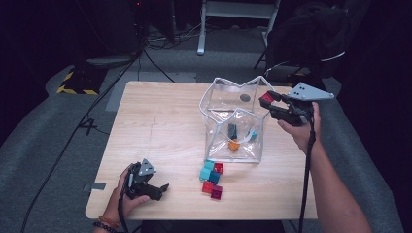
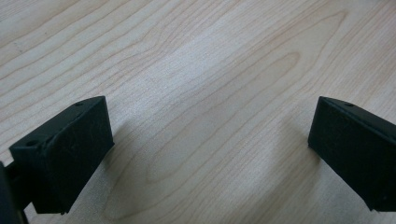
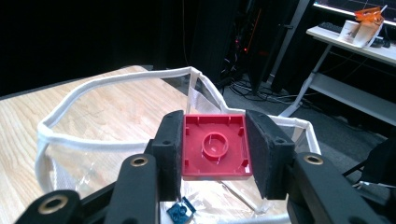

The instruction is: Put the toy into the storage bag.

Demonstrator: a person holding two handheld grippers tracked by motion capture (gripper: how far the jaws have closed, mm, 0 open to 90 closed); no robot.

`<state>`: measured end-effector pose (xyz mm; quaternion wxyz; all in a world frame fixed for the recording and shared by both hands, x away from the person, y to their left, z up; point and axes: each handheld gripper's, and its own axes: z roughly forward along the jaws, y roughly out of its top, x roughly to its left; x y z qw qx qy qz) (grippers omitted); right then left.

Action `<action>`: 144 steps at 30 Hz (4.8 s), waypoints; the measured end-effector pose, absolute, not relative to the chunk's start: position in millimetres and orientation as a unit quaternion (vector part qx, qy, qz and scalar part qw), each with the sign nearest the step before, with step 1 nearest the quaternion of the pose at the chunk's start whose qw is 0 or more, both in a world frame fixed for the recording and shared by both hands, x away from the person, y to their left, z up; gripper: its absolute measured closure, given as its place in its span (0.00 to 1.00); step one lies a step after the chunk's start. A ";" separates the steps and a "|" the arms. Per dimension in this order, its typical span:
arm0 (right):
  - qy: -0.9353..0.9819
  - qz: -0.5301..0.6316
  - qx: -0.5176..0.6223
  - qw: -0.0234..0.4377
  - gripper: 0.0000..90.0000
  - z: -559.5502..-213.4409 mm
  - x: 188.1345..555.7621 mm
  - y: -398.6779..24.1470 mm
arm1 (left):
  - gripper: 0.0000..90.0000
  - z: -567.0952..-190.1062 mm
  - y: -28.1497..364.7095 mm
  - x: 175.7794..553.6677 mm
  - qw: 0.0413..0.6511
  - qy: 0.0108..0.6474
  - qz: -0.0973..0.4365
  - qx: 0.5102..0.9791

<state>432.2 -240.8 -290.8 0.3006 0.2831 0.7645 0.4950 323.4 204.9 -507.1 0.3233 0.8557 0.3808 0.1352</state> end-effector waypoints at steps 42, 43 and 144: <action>0.780 0.468 0.309 0.279 0.62 -306.8 458.4 -215.2 | 0.00 -507.1 204.9 323.4 0.323 0.381 0.135 0.856; 0.780 0.470 0.305 0.278 0.62 -307.0 456.2 -216.1 | 0.00 -507.1 204.9 323.4 0.324 0.381 0.136 0.855; 0.893 0.407 0.171 0.080 0.53 -500.6 315.7 -157.2 | 0.00 -507.2 204.7 322.5 0.324 0.385 0.134 0.854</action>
